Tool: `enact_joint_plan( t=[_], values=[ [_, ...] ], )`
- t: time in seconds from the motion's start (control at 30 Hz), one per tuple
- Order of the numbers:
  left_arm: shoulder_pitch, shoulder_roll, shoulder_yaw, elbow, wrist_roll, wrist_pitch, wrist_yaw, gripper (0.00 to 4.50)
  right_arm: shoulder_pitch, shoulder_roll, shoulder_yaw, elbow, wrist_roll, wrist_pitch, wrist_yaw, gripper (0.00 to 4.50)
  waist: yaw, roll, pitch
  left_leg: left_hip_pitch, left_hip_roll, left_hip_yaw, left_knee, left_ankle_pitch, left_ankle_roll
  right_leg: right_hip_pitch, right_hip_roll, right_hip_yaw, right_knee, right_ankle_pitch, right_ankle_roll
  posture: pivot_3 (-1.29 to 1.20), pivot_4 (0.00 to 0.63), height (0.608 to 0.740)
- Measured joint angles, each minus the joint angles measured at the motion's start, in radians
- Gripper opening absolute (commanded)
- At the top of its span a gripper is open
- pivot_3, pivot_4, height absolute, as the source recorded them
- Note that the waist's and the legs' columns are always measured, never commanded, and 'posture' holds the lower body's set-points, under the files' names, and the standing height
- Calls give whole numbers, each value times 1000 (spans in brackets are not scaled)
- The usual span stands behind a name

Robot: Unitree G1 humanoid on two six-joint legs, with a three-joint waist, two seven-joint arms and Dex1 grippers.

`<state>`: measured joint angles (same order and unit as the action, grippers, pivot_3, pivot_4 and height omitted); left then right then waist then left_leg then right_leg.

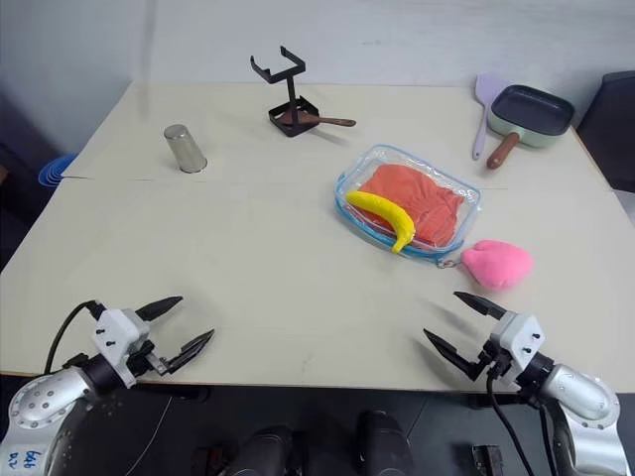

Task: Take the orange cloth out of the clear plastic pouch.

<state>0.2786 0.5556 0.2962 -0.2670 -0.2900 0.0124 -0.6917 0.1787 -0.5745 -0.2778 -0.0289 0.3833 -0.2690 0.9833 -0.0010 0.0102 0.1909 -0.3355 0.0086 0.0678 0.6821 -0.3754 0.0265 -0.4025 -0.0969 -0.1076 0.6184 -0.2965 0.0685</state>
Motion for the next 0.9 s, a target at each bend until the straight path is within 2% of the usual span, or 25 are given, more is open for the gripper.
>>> enact_joint_plan(
  t=[0.2,0.57,0.9],
  values=[
    [1,3,4,0,5,-20,2,4486,-6,8,2,0,0,-6,-5,4500,0,0,0,0,0,0,0,0,0,0,0,0,0,0,0,0,150,740],
    [-38,3,65,-35,-222,125,-37,4486,5,22,12,0,1,-6,-17,4500,0,0,0,0,0,0,0,0,0,0,0,0,1,0,0,0,150,740],
    [-56,12,71,-11,-234,120,-124,4486,24,32,12,0,22,-6,-13,4500,0,0,0,0,0,0,0,0,0,0,0,0,1,0,0,0,150,740]
  ],
)
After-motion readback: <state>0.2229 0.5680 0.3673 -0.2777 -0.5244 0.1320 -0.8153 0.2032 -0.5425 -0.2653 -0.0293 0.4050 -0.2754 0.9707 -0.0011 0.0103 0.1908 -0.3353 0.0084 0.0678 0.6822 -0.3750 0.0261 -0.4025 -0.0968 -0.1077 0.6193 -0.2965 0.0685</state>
